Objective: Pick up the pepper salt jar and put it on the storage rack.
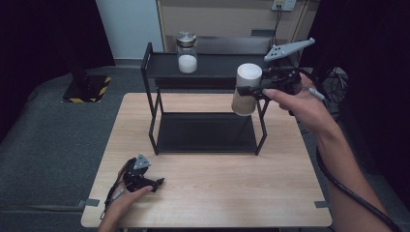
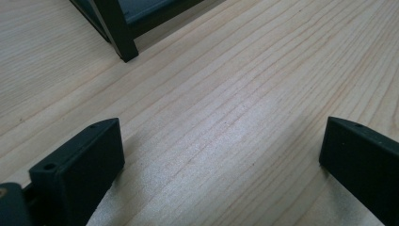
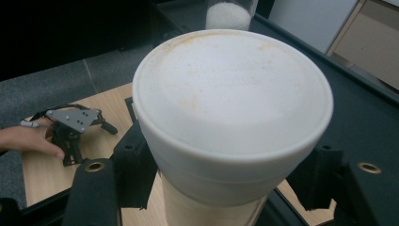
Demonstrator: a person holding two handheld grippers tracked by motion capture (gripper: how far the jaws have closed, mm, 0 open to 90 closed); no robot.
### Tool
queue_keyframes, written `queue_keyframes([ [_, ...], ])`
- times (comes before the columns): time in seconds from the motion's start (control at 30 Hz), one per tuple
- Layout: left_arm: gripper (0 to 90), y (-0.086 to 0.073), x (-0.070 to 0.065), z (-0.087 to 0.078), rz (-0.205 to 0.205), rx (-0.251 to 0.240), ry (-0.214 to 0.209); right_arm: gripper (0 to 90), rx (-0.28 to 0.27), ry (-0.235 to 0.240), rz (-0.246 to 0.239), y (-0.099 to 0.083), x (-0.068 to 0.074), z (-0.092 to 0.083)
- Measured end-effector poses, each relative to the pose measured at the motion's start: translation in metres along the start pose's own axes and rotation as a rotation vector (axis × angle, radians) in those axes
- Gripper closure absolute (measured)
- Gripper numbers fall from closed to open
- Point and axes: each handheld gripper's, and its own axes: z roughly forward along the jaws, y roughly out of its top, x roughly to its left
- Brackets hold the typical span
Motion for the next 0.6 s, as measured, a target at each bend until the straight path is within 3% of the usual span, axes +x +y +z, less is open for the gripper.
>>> queue_keyframes([
  [0.6, 0.0, 0.000, 0.001, 0.000, 0.002, 0.001, -0.002, 35.3, -0.017, -0.066, 0.029, 0.038, -0.016, -0.005],
])
